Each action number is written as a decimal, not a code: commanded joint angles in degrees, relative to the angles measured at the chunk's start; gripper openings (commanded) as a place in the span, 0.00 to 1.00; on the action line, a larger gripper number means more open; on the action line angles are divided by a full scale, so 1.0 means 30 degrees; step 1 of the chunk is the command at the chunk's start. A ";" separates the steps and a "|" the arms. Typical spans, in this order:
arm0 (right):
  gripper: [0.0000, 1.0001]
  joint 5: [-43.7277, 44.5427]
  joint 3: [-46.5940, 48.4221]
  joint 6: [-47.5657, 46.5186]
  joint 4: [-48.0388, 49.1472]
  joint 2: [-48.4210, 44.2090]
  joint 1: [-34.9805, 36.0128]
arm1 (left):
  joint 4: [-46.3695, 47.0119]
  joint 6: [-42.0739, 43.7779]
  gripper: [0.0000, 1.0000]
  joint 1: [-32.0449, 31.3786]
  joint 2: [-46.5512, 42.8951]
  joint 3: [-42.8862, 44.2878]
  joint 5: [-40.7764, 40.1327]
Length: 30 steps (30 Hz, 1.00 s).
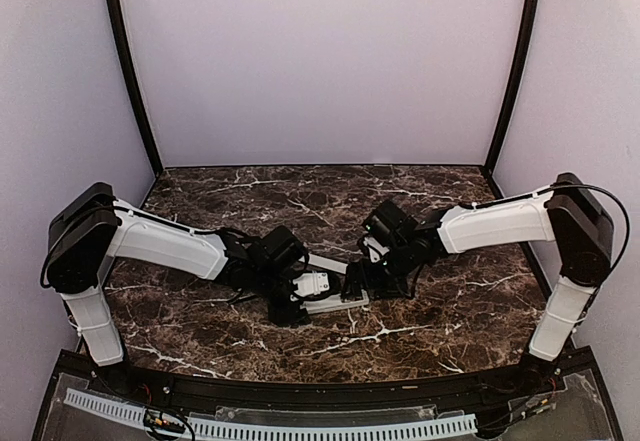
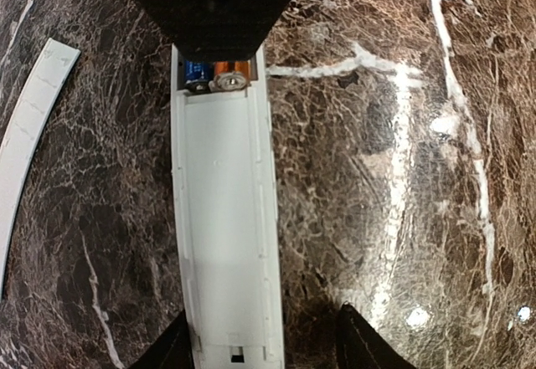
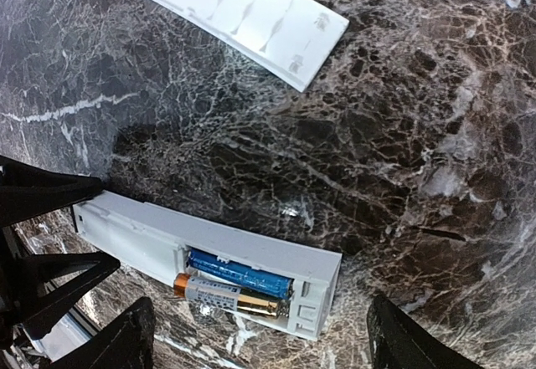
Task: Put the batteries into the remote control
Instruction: Load the battery into the battery compartment.
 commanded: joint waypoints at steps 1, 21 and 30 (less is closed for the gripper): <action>0.83 0.0301 0.0536 -0.0300 0.0157 0.0397 0.0036 | -0.0560 0.0012 0.54 0.0128 -0.0450 -0.0512 -0.0032; 0.72 0.1168 0.1399 -0.1327 -0.0654 0.1865 0.0690 | -0.0667 0.0113 0.51 0.0177 -0.0450 -0.0417 -0.0326; 0.66 0.2431 0.1463 -0.1541 -0.1402 0.1977 0.1144 | -0.0719 0.0113 0.50 0.0189 -0.0426 -0.0366 -0.0465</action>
